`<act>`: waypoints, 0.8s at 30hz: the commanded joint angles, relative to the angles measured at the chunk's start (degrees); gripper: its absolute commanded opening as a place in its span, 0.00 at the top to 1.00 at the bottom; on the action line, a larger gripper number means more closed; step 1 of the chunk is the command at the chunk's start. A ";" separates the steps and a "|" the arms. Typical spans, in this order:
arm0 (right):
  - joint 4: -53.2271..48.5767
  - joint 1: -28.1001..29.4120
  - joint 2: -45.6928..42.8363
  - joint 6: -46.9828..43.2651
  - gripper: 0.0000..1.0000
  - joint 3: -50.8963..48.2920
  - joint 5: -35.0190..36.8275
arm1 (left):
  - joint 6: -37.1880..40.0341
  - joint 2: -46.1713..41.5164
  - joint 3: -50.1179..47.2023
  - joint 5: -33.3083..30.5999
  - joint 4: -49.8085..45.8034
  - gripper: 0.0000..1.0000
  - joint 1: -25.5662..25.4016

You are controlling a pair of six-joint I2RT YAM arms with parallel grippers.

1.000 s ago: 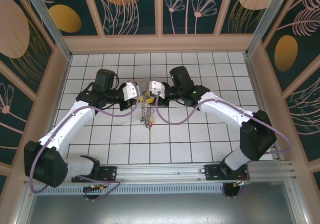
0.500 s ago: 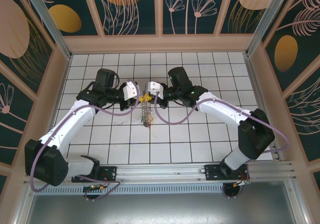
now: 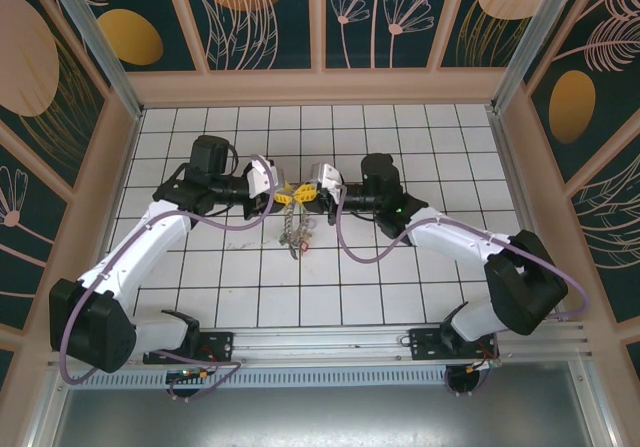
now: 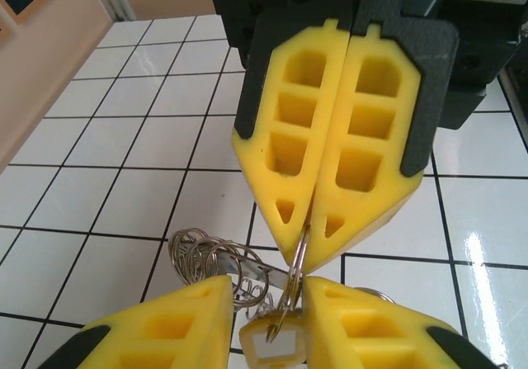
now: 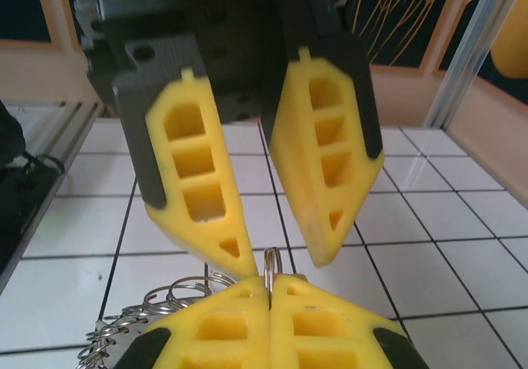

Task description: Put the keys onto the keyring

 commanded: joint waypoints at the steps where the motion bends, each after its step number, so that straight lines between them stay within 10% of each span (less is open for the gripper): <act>1: 11.92 -0.15 -2.23 5.36 1.00 -1.53 -0.36 | -0.70 1.15 0.85 3.68 1.41 0.75 -0.32; 11: 20.35 0.54 -1.64 11.43 1.00 -4.92 0.86 | -2.67 0.49 -0.02 1.32 3.69 1.00 -0.25; 24: -26.27 -0.33 -2.25 -17.01 0.64 7.58 1.03 | 7.31 0.19 6.66 -12.15 -11.22 1.00 -0.43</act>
